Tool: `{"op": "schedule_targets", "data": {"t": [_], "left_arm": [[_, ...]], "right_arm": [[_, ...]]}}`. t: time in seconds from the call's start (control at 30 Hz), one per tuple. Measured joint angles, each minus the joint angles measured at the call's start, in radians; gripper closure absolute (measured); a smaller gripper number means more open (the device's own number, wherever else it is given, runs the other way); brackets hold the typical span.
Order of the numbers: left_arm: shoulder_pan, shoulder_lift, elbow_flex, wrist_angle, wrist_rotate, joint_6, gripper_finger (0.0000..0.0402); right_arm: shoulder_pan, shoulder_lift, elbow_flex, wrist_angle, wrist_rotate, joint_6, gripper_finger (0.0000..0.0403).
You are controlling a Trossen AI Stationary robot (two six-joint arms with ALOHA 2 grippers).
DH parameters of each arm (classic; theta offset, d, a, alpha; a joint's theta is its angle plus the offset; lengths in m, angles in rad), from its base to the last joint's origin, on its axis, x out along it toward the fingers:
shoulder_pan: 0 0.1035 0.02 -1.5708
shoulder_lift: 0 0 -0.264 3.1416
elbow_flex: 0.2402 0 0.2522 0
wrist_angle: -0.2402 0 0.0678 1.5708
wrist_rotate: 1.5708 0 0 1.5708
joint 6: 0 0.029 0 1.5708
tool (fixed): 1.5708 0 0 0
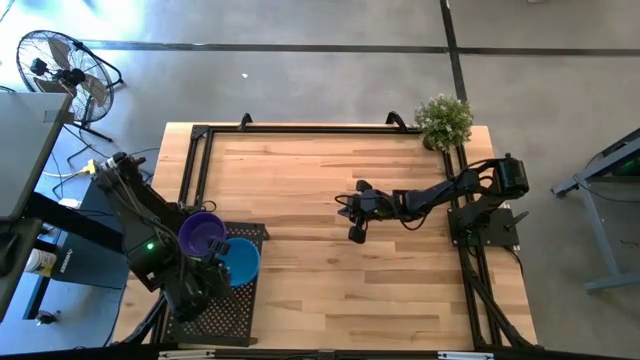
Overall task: Pick & Place Mini bowls
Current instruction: Return to Home Position
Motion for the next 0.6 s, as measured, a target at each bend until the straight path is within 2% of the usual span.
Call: {"op": "schedule_targets", "data": {"t": [0.17,0.23,0.33,0.47,0.53,0.6], "left_arm": [[0.0,0.0,0.024,0.001,-0.049,0.081,0.0252],[0.0,-0.001,0.023,0.003,-0.094,0.128,0.0264],[0.008,-0.035,-0.019,0.094,-0.138,0.239,0.0307],[0.12,-0.13,-0.126,0.308,-0.048,0.447,0.0383],[0.2,-0.193,-0.19,0.401,0.007,0.535,0.0393],[0.283,-0.262,-0.25,0.505,0.047,0.622,0.0383]], "right_arm": [[0.0,0.0,0.0,0.0,0.0,-0.003,0.04],[0.0,0.0,0.0,0.0,-0.001,-0.021,0.0401],[0.0,0.0,0.0,0.0,-0.048,-0.082,0.0402],[-0.009,0.0,0.0,0.054,-0.136,-0.165,0.0402],[-0.017,0.0,0.0,0.09,-0.16,-0.196,0.0402],[-0.03,0.0,0.0,0.114,-0.19,-0.219,0.0402]]}}
